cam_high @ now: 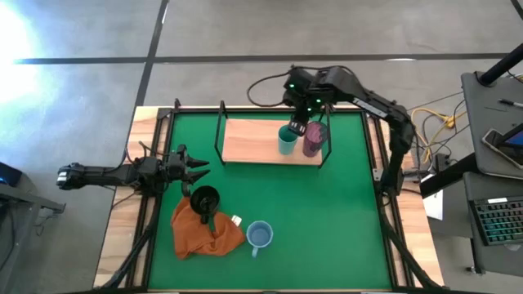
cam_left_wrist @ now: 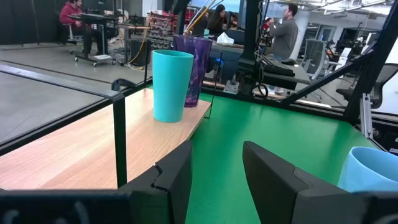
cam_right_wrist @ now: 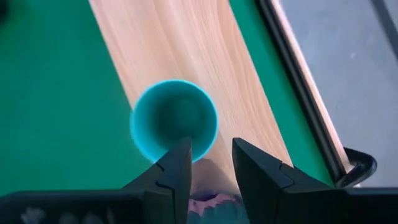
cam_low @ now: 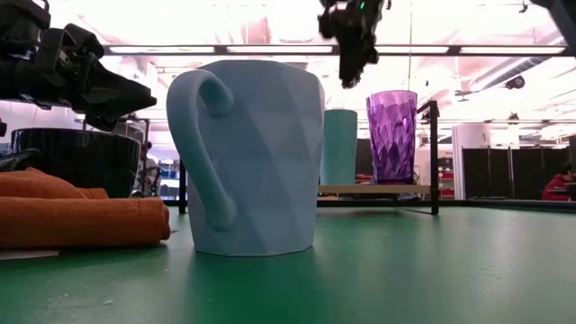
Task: Stack small to large cups/mugs on shelf
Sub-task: Put the blue mug on the shelf
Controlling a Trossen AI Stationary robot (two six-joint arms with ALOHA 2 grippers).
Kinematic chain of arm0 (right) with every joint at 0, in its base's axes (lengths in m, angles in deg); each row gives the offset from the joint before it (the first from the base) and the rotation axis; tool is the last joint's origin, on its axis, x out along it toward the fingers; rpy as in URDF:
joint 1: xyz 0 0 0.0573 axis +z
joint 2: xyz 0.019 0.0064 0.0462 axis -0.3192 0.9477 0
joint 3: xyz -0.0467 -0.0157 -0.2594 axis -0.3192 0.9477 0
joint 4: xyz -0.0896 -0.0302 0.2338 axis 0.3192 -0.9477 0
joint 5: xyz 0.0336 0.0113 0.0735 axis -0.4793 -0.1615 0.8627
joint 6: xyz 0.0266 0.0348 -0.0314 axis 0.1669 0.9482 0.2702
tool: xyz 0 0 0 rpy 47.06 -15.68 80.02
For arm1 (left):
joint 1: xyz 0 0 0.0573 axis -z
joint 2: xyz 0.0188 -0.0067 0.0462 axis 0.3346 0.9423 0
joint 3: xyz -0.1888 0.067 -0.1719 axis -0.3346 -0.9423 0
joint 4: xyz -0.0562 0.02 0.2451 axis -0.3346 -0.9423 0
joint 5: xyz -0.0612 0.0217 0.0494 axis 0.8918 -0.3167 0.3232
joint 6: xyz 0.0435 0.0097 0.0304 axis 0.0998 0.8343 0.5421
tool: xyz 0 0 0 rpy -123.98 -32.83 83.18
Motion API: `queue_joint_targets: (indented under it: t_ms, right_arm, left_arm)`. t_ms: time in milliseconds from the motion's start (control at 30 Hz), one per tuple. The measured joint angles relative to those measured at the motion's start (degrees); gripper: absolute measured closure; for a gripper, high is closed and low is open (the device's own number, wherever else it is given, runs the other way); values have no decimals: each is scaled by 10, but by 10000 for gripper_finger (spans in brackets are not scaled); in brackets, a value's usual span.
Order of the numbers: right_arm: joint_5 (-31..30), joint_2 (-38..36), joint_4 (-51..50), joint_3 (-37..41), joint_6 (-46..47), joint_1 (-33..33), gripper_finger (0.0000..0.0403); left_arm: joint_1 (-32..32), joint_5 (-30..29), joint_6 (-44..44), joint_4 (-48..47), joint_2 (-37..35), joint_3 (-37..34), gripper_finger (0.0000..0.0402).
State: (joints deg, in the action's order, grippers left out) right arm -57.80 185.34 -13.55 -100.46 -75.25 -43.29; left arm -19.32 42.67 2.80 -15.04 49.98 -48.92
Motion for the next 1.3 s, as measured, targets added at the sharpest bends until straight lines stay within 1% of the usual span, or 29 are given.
queue_joint_targets:
  t_ms: [133, 233, 300, 433, 467, 500, 600, 667, 733, 800, 900, 967, 1000, 1133, 1200, 1300]
  right_arm:
    - [0, -39, 0, 0, 33, 17, 294]
    - [-7, -64, 0, 0, 60, 30, 294]
    - [-24, -75, 0, 0, 74, 41, 294]
    - [-40, -89, -2, 0, 101, 57, 294]
    - [-43, -90, -2, 0, 109, 60, 294]
    - [-44, -90, -2, 0, 114, 64, 294]
    - [-45, -89, -5, 0, 126, 73, 294]
    - [-37, -86, -11, 0, 131, 83, 294]
    - [-17, -82, -13, 0, 133, 99, 294]
    - [-7, -79, -11, 0, 134, 124, 295]
    - [-3, -76, -3, 0, 147, 171, 300]
    - [-3, -76, 0, 0, 170, 203, 304]
    - [-3, -75, -1, 0, 186, 219, 306]
    - [0, -57, -2, 1, 256, 276, 309]
    - [1, -43, -2, 1, 284, 301, 307]
    - [8, -13, -3, 4, 316, 330, 302]
  left_arm:
    - [0, 0, 0, 2, 0, 0, 274]
    - [0, 0, -18, 32, 0, 0, 274]
    - [0, 0, -91, 73, 0, 0, 274]
    - [0, -17, -298, 169, -1, 0, 274]
    - [0, -27, -322, 194, -2, 0, 274]
    - [0, -46, -322, 224, -2, 0, 274]
    - [0, -101, -284, 290, -2, 0, 274]
    - [0, -123, -276, 333, -1, 0, 274]
    - [0, -114, -271, 359, -1, 0, 274]
    - [0, -87, -269, 363, -4, 2, 274]
    - [0, -66, -261, 347, 1, 19, 274]
    - [0, -44, -241, 315, 12, 48, 274]
    - [0, -34, -239, 284, 18, 66, 274]
    - [0, 16, -241, 81, 71, 149, 274]
    - [0, 43, -241, -5, 101, 183, 274]
    - [0, 106, -242, -55, 142, 213, 274]
